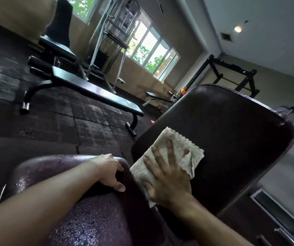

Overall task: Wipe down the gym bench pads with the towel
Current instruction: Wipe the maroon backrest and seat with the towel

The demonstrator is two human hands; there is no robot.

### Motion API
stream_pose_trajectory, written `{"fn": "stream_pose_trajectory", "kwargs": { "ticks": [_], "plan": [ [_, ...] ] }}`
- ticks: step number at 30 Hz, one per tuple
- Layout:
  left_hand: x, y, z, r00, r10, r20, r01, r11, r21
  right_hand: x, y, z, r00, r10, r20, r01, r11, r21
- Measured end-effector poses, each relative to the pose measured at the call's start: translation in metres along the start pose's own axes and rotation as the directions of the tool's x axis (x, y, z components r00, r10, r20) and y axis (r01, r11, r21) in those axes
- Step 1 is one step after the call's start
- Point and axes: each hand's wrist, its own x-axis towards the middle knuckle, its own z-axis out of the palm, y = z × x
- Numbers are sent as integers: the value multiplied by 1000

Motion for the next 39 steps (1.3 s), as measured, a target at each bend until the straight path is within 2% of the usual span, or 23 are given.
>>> {"fn": "stream_pose_trajectory", "kwargs": {
  "ticks": [3,5,7,9,13,16,17,21,23,27,32,37,39],
  "plan": [
    [0,-1,4,1000,-9,8,9,1000,-19,11,6,-11,999,39,-12,-38,999,12],
    [0,-1,6,1000,-22,15,22,999,-45,32,8,-21,985,122,120,-132,988,82],
    [2,-1,6,999,-28,29,30,998,-51,33,5,-22,976,161,147,-178,977,118],
    [4,-2,5,999,-28,40,30,998,-46,15,2,-24,985,138,99,-150,980,127],
    [5,-2,6,999,-27,31,28,999,-24,1,1,-18,993,101,56,-102,995,17],
    [3,-2,4,999,-31,19,31,999,-29,30,-4,-29,972,91,216,-80,995,-59],
    [4,-2,4,999,-28,20,29,999,-32,36,-5,-31,965,80,249,-74,997,-35],
    [4,-3,5,1000,-10,22,10,1000,-23,30,-1,-34,963,48,265,-74,993,88],
    [6,-5,7,1000,-3,18,3,1000,-16,16,4,-34,969,59,242,-76,995,62],
    [7,-5,9,1000,-6,8,6,1000,-12,-10,20,-27,996,71,50,-69,997,-42],
    [7,-3,5,1000,-12,9,12,1000,-10,-8,12,-27,984,161,70,-164,986,27],
    [4,0,6,1000,-14,17,14,1000,8,-61,8,-24,999,19,-43,-22,998,-61],
    [1,2,4,1000,-8,18,8,1000,3,-73,15,-27,1000,20,-14,-21,999,-50]
  ]
}}
